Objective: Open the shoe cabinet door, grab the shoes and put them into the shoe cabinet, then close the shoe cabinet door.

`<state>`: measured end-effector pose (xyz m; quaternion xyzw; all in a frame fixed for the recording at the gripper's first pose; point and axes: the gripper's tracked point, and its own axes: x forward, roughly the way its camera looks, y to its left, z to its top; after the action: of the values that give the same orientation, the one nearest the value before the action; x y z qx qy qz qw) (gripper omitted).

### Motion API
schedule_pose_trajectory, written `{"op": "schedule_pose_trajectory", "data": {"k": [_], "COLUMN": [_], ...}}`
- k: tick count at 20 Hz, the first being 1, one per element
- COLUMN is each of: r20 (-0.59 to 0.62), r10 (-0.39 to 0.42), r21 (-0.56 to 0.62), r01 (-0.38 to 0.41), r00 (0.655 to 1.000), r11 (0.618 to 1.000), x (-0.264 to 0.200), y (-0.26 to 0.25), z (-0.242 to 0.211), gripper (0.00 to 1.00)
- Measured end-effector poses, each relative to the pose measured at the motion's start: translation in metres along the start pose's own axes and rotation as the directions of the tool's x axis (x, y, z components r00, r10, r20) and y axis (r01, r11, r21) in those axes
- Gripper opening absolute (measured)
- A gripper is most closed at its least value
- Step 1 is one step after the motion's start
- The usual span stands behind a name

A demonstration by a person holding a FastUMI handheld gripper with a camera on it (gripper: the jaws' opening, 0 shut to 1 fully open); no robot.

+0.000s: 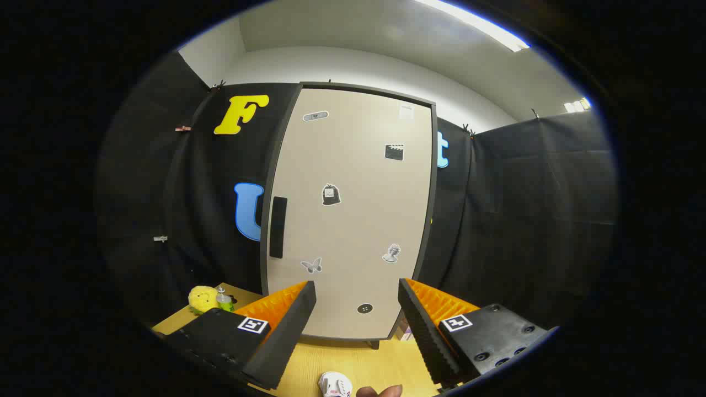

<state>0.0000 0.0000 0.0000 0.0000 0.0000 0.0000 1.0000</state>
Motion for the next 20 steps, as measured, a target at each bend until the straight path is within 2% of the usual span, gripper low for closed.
{"op": "schedule_pose_trajectory", "data": {"k": [7,15,20], "r20": [-0.017,0.018,0.011], "r10": [0.010,-0.010,0.021], "r21": [0.068,0.083,0.095], "r01": [-0.009,0.009,-0.022], "r00": [1.000,1.000,1.000], "r11": [0.998,0.997,0.995], "x": [0.003,-0.006,-0.007], "y": [0.012,0.007,0.022], "z": [0.001,0.014,0.012], "gripper": [0.98,0.97,0.97]}}
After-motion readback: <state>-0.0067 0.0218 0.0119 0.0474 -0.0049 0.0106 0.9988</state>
